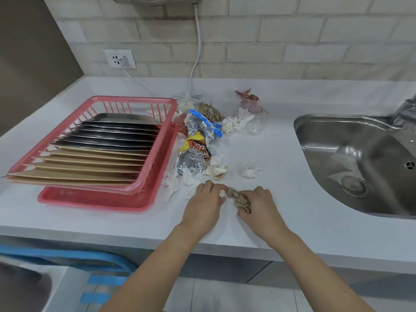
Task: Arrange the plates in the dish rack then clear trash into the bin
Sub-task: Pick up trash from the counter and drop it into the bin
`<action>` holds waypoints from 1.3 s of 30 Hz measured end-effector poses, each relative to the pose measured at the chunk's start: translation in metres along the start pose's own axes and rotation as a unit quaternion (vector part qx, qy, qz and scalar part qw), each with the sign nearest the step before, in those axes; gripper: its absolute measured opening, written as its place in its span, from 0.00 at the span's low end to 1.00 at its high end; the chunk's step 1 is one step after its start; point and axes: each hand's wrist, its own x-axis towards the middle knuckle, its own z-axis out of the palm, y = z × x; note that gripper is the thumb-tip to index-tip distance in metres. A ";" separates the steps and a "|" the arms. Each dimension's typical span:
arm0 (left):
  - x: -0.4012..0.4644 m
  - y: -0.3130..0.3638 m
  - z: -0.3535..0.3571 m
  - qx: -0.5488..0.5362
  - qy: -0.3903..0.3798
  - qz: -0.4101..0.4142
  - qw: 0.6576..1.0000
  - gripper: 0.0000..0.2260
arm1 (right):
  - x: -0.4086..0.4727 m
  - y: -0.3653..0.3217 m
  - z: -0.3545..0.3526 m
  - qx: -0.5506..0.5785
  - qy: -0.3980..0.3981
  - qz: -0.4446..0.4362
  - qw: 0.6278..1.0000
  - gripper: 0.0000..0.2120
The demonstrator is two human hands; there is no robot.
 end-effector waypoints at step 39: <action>-0.306 -0.288 -0.264 -0.308 0.410 -0.493 0.703 0.20 | -0.048 -0.467 0.174 0.381 -0.319 -0.202 0.844 0.06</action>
